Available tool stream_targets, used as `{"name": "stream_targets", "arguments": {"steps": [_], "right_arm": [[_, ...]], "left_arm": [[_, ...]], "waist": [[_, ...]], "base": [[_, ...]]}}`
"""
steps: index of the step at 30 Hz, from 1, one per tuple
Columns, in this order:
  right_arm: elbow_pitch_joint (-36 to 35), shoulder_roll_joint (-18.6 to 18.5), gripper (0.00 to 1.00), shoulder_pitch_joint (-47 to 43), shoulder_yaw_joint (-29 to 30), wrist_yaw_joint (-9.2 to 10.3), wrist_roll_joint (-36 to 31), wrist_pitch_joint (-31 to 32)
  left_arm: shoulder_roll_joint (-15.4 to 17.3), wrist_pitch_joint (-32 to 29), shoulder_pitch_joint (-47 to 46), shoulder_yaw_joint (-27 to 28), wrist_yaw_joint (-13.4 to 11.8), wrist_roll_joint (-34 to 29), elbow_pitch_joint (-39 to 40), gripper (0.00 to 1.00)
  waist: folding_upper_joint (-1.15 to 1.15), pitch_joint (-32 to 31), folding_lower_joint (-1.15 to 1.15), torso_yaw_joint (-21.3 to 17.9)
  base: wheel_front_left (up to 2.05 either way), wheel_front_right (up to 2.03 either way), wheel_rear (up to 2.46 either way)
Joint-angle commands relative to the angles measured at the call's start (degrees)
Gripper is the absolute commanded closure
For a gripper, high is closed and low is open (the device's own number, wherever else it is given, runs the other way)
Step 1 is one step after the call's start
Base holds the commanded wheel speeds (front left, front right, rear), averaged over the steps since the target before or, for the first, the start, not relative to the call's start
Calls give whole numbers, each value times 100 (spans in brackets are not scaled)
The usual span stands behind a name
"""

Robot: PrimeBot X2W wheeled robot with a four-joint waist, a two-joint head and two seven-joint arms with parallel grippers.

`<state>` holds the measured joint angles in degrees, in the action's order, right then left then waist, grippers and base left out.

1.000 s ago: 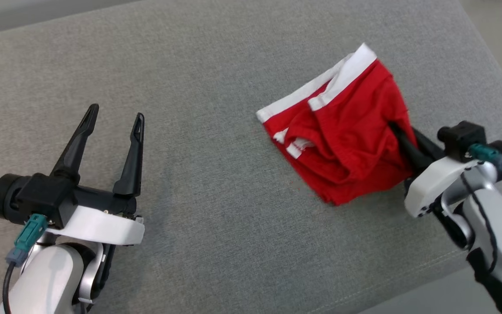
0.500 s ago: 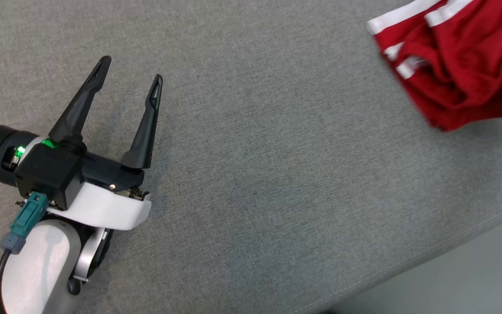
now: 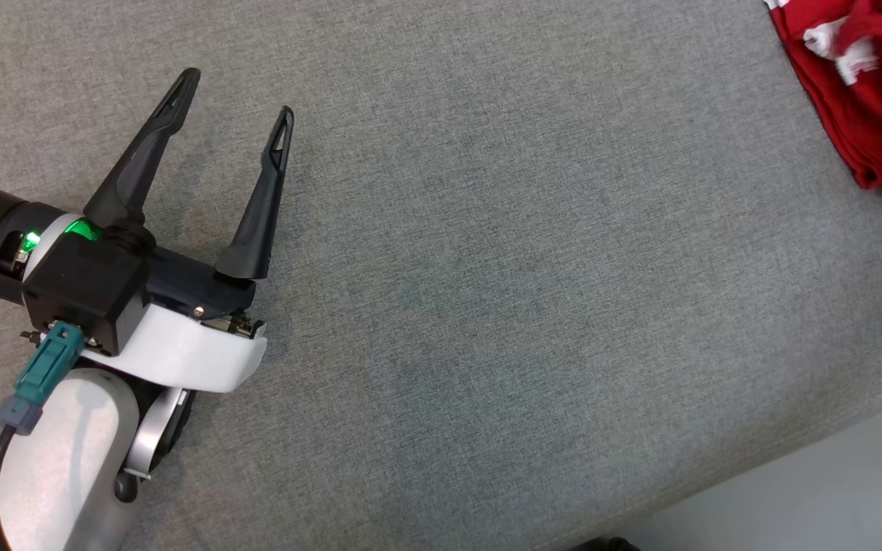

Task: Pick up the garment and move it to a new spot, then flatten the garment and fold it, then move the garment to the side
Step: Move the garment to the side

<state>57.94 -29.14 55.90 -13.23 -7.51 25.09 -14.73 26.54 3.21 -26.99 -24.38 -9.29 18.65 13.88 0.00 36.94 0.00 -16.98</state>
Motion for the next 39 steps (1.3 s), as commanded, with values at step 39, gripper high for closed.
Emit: {"name": "stream_targets", "arguments": {"steps": [39], "right_arm": [[-5059,2546,0,-3978,2022,4,-1562,837]], "left_arm": [[-408,930,1778,584,-769,844,-1097,0]], "waist": [[0,-2586,0,1502]], "base": [[0,0,0]]}}
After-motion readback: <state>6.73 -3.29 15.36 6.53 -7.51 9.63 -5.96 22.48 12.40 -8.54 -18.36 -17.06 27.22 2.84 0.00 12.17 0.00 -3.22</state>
